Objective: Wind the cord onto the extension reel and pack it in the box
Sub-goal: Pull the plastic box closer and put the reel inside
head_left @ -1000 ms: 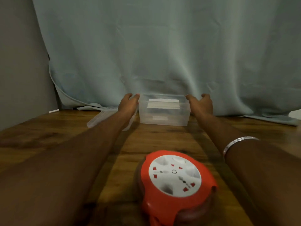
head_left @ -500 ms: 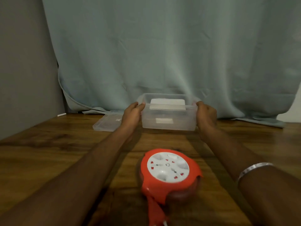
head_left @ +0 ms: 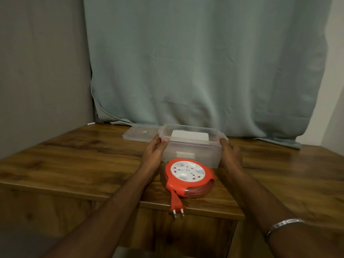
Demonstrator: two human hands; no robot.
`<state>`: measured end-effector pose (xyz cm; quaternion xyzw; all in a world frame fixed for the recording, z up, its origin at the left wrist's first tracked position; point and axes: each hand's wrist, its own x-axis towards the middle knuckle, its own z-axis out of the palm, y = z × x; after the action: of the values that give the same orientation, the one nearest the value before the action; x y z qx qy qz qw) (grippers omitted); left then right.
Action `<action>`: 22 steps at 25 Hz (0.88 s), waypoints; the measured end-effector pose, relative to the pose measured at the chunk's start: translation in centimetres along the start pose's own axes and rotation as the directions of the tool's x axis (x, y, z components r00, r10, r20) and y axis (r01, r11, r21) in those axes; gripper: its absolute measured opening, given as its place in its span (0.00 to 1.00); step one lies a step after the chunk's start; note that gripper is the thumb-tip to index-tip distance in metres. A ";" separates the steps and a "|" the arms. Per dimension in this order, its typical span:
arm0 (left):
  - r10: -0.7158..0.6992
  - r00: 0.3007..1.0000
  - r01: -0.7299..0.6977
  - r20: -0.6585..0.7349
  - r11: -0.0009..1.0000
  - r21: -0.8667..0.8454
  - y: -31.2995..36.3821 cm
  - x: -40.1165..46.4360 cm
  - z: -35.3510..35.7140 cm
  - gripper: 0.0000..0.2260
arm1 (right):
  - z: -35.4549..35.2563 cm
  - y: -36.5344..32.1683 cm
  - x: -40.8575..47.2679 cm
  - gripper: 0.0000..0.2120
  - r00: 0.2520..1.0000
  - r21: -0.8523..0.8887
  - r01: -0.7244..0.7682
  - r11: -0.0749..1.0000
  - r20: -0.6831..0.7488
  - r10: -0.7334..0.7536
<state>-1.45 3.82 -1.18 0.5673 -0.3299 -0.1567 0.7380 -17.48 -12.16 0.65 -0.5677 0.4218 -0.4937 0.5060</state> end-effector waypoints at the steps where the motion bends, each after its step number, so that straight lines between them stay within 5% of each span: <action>1: 0.009 1.000 -0.009 0.007 1.000 0.019 -0.1 -0.2 -0.1 0.21 | -0.2 -0.1 -0.6 0.29 1.000 -0.017 -0.005 1.000 -0.007 0.005; 4: 0.037 0.999 -0.039 0.022 0.996 0.077 -0.3 -0.2 -0.3 0.23 | -1.1 -0.1 -3.0 0.32 0.997 -0.081 0.071 0.994 -0.003 -0.071; 7: 0.052 0.998 -0.055 0.026 0.989 0.136 -0.7 -0.2 -0.4 0.24 | -2.3 -0.4 -4.9 0.37 0.977 -0.393 0.187 0.900 0.172 -0.128; 12: 0.070 0.996 -0.078 0.047 0.976 0.204 -0.9 -0.2 -0.5 0.25 | -1.6 -2.8 -6.2 0.38 0.864 -0.691 0.148 0.707 0.438 0.247; 18: 0.079 0.997 -0.083 0.027 0.973 0.216 -1.0 -0.3 -0.5 0.27 | -1.9 -3.8 -5.3 0.33 0.810 -0.572 -0.020 0.820 0.471 0.349; 22: 0.166 0.985 -0.171 0.041 0.953 0.248 -1.3 -0.3 -0.7 0.29 | -2.4 -4.7 -5.4 0.25 0.819 -0.421 -0.010 0.907 0.517 0.249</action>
<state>-1.05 4.13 -2.55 0.6244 -0.4014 -0.0559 0.6677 -20.83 -6.62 4.62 -0.7475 0.3849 -0.1723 0.5132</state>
